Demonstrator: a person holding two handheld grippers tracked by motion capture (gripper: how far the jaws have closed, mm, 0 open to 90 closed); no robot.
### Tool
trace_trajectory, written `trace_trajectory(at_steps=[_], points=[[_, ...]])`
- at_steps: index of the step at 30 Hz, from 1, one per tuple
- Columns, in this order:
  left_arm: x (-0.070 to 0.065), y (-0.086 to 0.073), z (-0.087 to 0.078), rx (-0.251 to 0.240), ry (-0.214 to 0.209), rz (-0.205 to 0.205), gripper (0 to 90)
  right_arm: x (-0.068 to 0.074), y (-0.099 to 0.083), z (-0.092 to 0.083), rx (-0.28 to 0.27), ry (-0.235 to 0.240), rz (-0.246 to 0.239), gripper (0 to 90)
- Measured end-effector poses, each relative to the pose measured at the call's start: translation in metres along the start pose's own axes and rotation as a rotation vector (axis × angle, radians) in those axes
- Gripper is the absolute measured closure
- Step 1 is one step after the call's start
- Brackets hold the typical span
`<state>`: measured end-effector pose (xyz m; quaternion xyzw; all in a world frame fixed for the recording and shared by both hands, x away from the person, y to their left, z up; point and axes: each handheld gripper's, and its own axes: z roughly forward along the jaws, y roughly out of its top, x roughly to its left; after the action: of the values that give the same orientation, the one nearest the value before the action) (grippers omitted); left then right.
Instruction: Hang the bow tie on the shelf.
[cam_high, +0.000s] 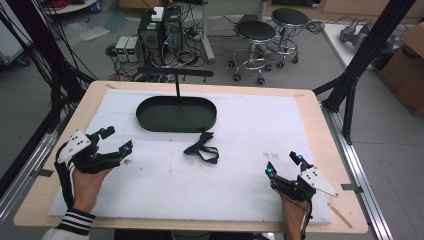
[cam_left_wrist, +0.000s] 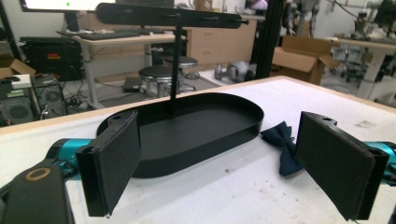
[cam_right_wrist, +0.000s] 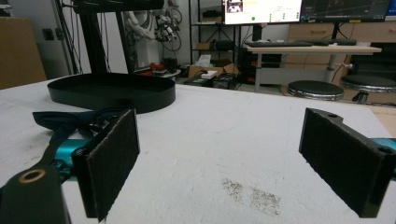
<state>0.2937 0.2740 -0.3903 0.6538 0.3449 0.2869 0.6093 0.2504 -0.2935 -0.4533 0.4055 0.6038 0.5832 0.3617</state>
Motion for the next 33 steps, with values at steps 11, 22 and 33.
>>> trace_trajectory(at_steps=[11, 22, 33], points=[[-0.023, 0.034, 0.033, 0.116, -0.053, 0.057, 15.1, 0.0, 0.0, 0.0, 0.001, 0.0, 0.001, 11.2], [-0.052, 0.055, 0.078, 0.287, -0.17, 0.083, 15.2, 0.0, 0.0, 0.0, 0.0, 0.0, -0.001, 11.3], [-0.075, 0.063, 0.123, 0.471, -0.21, 0.117, 15.6, -0.001, 0.0, 0.0, -0.005, 0.0, 0.002, 11.2]])
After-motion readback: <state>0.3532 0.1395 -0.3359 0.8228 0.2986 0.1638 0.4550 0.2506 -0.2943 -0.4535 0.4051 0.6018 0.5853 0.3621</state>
